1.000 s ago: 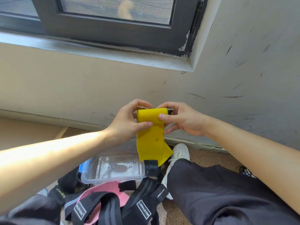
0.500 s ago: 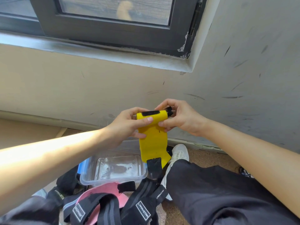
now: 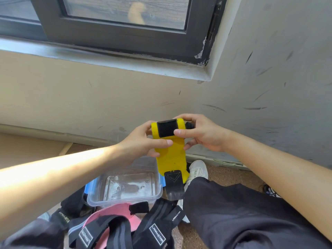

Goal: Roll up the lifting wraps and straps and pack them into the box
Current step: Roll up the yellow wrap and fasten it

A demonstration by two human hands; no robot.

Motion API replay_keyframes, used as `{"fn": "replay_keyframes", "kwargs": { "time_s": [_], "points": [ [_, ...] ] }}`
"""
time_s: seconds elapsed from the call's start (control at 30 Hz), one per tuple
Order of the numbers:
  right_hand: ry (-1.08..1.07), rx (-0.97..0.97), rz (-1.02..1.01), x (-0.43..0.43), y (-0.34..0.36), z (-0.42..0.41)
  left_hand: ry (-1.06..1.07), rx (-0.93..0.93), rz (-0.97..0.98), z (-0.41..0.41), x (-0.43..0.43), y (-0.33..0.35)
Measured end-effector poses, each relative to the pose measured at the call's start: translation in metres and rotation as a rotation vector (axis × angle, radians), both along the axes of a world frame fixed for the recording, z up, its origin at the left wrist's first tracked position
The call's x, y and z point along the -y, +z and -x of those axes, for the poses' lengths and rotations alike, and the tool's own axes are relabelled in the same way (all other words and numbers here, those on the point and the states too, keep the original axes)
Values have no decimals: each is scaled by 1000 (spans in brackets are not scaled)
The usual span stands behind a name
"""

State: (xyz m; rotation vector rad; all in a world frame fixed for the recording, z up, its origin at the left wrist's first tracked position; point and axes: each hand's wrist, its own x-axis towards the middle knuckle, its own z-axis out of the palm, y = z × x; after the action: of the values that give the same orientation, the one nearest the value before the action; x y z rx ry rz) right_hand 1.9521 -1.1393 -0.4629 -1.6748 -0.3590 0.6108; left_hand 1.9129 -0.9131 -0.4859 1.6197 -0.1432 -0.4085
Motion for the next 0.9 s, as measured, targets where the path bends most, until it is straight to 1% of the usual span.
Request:
{"fn": "replay_keyframes", "kwargs": {
  "time_s": [0.07,0.1,0.23,0.33,0.4,0.5,0.53,0.67,0.77,0.9],
  "points": [
    [-16,33,8,0,0,0,-62,-48,25,1,-1,-1],
    [-23,46,18,-1,0,1,-57,-60,37,1,-1,-1],
    [-33,114,37,-5,1,4,52,-51,50,-2,-2,2],
    [-4,190,103,-8,2,5,73,-3,26,-2,-4,-1],
    [18,135,123,-8,3,6,67,40,16,-1,-4,-1],
    [86,-78,119,-6,5,8,68,104,29,0,-3,0],
    [85,-119,119,-6,6,8,72,124,29,0,-2,1],
    [49,-126,79,-9,5,7,63,148,10,0,-4,2],
    [32,-89,32,-8,3,6,20,101,-38,-1,-8,2],
    [30,-55,-11,-8,0,5,-48,-98,15,0,-10,5]
  ]
}}
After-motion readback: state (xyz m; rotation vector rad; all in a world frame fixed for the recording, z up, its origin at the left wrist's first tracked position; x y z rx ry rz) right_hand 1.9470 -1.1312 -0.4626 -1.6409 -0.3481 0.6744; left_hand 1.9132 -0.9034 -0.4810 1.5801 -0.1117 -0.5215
